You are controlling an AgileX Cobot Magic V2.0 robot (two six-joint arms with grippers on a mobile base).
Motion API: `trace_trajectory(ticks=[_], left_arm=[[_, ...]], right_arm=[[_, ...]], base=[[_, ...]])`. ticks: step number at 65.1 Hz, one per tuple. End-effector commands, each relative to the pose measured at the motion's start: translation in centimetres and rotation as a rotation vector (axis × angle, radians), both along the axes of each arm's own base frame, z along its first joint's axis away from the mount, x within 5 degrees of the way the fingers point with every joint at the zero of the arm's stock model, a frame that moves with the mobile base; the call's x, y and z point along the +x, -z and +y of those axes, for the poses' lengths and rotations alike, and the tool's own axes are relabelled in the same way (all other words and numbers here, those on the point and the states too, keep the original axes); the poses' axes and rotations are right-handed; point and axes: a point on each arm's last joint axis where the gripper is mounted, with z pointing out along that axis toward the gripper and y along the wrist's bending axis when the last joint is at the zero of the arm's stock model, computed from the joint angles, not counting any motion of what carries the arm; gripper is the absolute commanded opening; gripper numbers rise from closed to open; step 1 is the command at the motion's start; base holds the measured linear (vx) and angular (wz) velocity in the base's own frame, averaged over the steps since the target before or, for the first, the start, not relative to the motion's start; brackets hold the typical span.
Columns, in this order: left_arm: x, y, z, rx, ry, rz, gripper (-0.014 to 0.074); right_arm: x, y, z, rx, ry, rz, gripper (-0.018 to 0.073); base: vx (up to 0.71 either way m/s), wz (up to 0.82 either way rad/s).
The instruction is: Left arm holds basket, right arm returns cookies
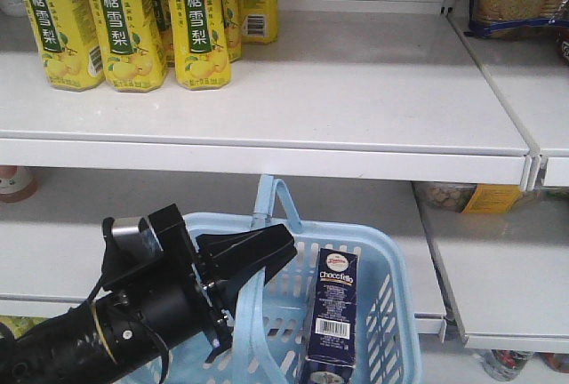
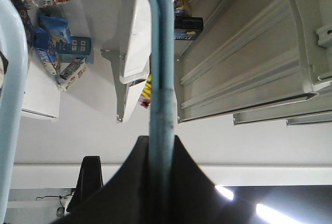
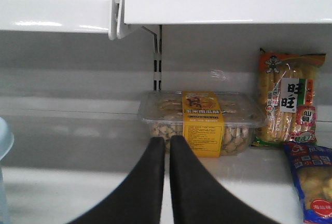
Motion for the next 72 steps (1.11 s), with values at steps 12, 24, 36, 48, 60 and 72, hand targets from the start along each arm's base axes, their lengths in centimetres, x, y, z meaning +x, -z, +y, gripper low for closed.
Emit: trace_trajectory(ticks=[12,24,36,48,60,72], left_arm=[[-0.4,-4.3,0.7,-0.310,0.004,-0.205,-0.0003],[-0.4,-4.3,0.7,-0.310,0.004,-0.205,-0.0003],[-0.4,-4.3,0.7,-0.310,0.004,-0.205,-0.0003],[-0.4,-4.3,0.7,-0.310,0.004,-0.205,-0.0003],[-0.4,-4.3,0.7,-0.310,0.004,-0.205,-0.0003],[-0.4,-4.3,0.7,-0.310,0.004,-0.205,-0.0003]], right_arm=[[0.0,-0.1,0.0,-0.012,-0.004,-0.061,-0.0006],[0.0,-0.1,0.0,-0.017,-0.004,-0.063,-0.0006],[0.0,-0.1,0.0,-0.011,-0.004,-0.063,-0.0006],[0.0,-0.1,0.0,0.002,-0.004,-0.066,-0.0006],[0.0,-0.4,0.1,0.084,-0.007,-0.092,-0.0006],[-0.1,-1.2,0.1,0.102,-0.013,-0.184,-0.0006]], base=[[0.00,0.00],[0.00,0.00],[0.00,0.00],[0.00,0.00],[0.00,0.00],[0.00,0.00]])
